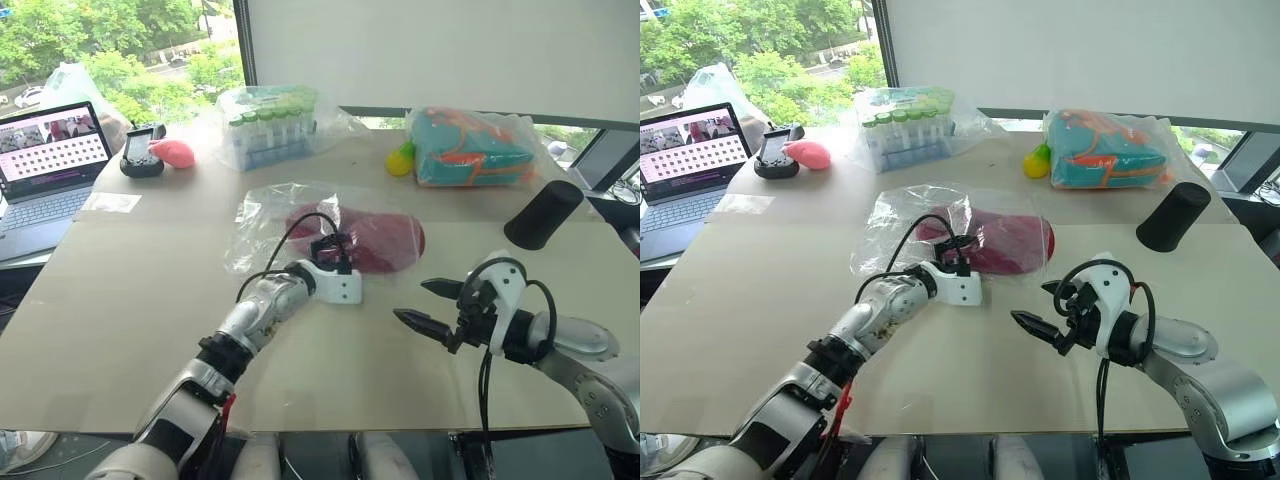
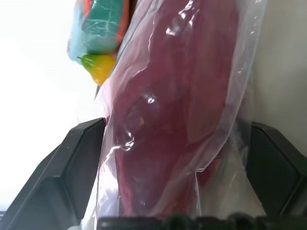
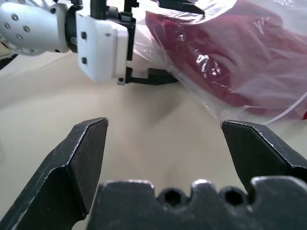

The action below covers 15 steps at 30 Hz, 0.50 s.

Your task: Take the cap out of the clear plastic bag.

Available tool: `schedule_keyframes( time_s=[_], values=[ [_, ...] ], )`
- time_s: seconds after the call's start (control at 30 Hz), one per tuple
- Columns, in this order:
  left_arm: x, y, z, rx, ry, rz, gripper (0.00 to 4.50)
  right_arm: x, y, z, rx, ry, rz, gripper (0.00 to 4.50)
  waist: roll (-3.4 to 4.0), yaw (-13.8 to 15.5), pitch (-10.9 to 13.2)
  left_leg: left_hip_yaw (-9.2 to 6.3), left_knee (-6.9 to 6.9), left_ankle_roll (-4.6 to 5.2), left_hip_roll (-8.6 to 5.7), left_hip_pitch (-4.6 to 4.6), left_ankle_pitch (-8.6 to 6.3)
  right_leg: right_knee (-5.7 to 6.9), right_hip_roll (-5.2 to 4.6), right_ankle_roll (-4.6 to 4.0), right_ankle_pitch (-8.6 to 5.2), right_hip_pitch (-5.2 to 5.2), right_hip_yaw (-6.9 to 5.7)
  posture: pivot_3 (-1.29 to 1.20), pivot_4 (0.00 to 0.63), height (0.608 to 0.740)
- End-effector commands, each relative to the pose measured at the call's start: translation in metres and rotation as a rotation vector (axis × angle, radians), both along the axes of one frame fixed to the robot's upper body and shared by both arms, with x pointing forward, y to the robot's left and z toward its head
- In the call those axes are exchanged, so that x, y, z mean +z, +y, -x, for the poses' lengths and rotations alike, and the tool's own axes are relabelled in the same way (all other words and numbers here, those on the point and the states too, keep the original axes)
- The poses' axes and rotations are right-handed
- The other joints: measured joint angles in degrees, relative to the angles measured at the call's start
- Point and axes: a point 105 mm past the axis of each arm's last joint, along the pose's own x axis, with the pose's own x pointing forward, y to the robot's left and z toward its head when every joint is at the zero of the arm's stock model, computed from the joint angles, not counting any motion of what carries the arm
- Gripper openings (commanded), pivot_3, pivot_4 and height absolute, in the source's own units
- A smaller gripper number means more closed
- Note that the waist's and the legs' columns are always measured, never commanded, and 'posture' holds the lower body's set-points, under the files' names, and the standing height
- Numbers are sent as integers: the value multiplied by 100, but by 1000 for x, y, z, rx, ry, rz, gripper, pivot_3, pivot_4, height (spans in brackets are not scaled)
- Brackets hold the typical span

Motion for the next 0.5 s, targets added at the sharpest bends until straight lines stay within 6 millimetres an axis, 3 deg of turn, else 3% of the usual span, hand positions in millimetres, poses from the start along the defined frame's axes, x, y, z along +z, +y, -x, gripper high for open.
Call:
schedule_keyframes(
  time_s=[0.03, 0.13, 0.27, 0.5],
  values=[
    [-7, 1, -7, 31, -1, -21, 4500, 16, -12, -9, -82, -118, 57, 4483, 0, -1, 0, 0, 0, 0, 0, 1, 0, 0, 0, 0, 0, 1, 0, 0, 150, 740],
    [-7, 0, -9, 29, -2, -16, 4500, 16, -20, -13, -124, -149, 89, 4483, 0, -1, -1, 0, 0, 0, -2, 3, 0, 0, -1, 2, 2, 4, 1, 0, 150, 740],
    [-11, 0, -10, 22, 17, -21, 3504, 12, -35, -16, -166, -171, 144, 4500, 2, -10, -3, 1, -1, 0, -2, 3, 0, -1, -1, 2, 1, 2, 1, 0, 150, 740],
    [-14, 3, -13, 25, 27, -39, 989, 7, -33, -15, -152, -165, 146, 4500, 12, -11, -10, 0, 0, 0, -3, 7, 0, 1, -1, 2, 2, 6, 2, 0, 150, 740]
  ],
)
